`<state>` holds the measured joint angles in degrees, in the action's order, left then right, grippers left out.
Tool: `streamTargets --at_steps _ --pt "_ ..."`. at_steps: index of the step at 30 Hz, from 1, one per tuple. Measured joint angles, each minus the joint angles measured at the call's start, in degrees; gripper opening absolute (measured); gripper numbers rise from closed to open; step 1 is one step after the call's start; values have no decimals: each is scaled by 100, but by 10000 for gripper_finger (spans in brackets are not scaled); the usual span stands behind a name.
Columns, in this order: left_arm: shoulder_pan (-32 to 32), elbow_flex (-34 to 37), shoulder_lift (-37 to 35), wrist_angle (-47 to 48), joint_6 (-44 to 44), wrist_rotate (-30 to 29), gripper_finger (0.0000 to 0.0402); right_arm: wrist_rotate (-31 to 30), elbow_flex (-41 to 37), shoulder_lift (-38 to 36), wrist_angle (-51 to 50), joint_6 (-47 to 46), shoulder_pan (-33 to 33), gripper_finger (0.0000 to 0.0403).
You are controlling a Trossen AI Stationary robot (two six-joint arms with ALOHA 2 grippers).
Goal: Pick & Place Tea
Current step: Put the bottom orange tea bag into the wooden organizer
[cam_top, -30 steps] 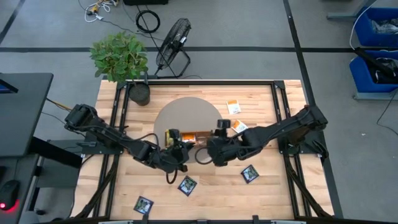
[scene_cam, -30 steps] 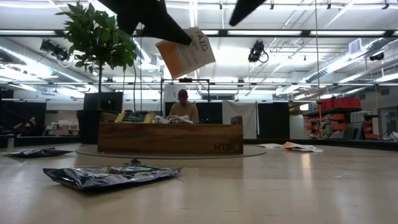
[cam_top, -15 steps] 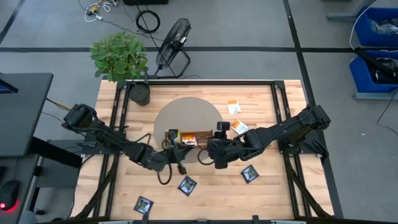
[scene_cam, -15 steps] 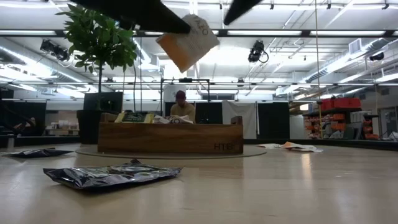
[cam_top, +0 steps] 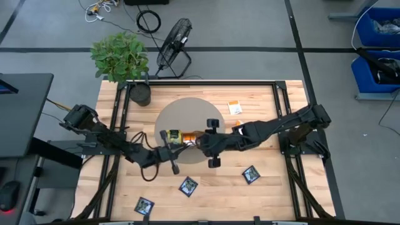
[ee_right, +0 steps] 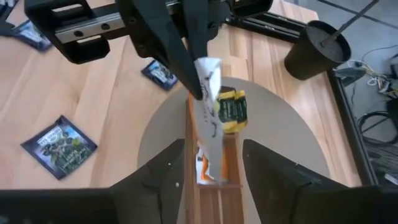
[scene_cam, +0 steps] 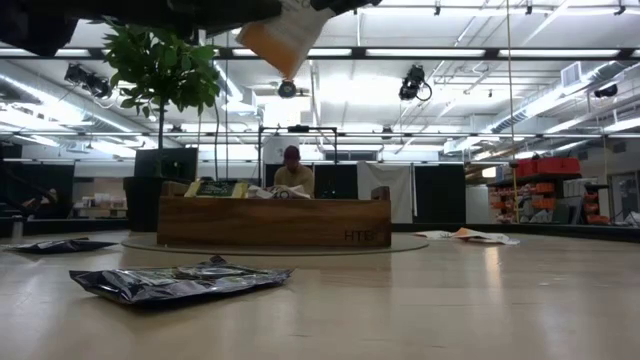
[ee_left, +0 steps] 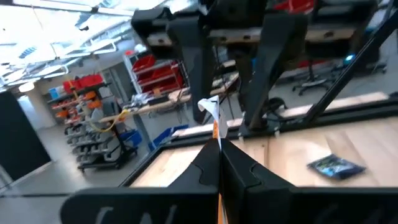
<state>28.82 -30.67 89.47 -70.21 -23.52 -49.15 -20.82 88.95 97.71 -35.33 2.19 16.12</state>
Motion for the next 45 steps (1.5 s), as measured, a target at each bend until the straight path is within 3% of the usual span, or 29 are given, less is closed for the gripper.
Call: streamTargets --at_steps 9,13,17,24,34,41,45 --pt "-15 85 0 -376 -181 140 1 261 0 0 315 135 -233 151" --pt "-15 85 0 -377 -361 138 2 404 0 0 280 197 -224 101" --pt "-13 85 0 -374 -417 138 2 408 0 0 291 439 -206 20" --pt "-15 85 0 -372 -421 108 2 392 0 0 273 521 -197 4" --pt "464 54 2 -329 -1211 -968 4 396 14 28 277 418 -351 1" --pt "873 93 -5 -325 -1249 -2263 36 416 -31 78 -296 423 -768 1" --pt "1087 96 0 -351 -1355 -2674 53 624 -59 184 -187 441 -1003 1"
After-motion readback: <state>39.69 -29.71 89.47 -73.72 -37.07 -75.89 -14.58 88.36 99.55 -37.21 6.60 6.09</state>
